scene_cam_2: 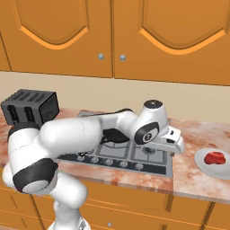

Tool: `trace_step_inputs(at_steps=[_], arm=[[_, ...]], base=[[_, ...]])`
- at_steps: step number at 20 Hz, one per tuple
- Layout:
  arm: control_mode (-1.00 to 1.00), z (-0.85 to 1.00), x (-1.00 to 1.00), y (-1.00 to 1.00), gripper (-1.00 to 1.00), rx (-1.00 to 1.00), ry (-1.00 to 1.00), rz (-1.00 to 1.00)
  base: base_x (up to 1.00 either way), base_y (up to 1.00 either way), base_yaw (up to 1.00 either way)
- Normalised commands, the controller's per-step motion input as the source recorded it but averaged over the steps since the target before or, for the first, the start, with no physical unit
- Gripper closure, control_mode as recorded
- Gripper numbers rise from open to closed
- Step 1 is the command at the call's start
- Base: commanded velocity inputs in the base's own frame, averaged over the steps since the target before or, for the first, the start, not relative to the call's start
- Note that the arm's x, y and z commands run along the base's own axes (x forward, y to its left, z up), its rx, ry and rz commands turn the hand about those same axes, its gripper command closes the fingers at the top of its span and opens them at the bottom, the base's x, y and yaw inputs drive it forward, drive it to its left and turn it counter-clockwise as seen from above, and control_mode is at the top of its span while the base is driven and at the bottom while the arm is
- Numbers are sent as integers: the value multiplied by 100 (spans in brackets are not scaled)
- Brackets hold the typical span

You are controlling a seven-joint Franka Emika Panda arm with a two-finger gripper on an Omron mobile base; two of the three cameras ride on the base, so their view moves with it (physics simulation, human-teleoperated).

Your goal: Place the steak on the plate and place the lemon on the same plate.

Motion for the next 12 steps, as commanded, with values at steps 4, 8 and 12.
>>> trace_step_inputs(at_steps=[4,8,12], arm=[[-100,53,-19,60,-100,-1,2,16],[-100,51,-24,56,-100,0,6,16],[-100,42,-21,64,-100,0,4,17]], base=[[0,0,0],[0,0,0],[0,0,0]])
